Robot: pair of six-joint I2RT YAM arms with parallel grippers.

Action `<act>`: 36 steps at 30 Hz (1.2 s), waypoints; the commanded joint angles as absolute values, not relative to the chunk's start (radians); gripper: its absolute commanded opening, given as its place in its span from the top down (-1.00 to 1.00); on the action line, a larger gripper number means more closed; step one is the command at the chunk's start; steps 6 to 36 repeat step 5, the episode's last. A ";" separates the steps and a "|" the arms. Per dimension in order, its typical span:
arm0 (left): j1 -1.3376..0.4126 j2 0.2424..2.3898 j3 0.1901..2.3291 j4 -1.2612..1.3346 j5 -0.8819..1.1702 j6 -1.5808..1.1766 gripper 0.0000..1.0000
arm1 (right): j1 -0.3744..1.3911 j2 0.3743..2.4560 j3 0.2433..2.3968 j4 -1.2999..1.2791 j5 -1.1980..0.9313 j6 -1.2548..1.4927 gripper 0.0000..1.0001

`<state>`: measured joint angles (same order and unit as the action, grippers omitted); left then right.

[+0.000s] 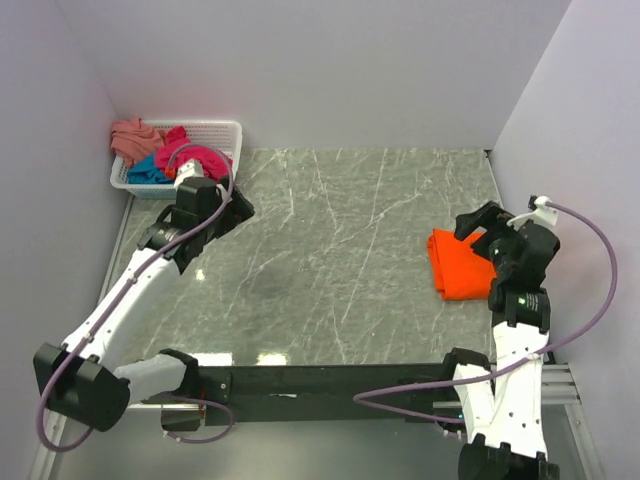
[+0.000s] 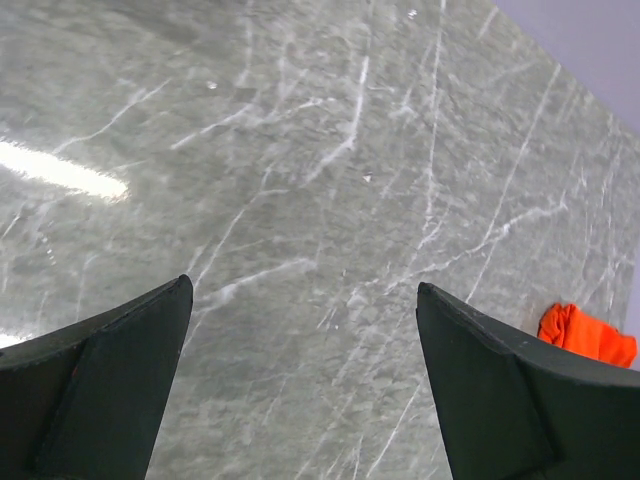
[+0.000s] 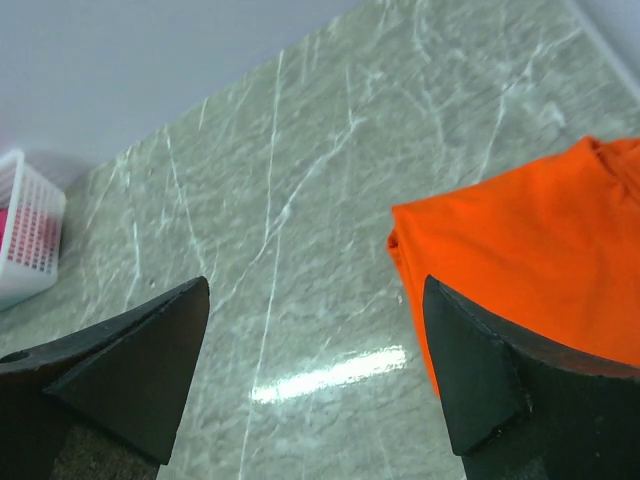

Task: Fold and stack the t-shirts
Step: Reset both grippers

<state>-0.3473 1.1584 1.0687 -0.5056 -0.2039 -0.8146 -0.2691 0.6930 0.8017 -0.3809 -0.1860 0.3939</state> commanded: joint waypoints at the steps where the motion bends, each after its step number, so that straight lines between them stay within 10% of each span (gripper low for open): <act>1: -0.347 1.114 1.040 -0.542 -0.281 -0.854 -0.99 | -0.273 0.684 0.784 -0.321 -0.264 0.405 -0.86; 36: -0.347 1.092 1.032 -0.541 -0.279 -0.870 -0.99 | -0.273 0.699 0.813 -0.370 -0.218 0.380 -0.88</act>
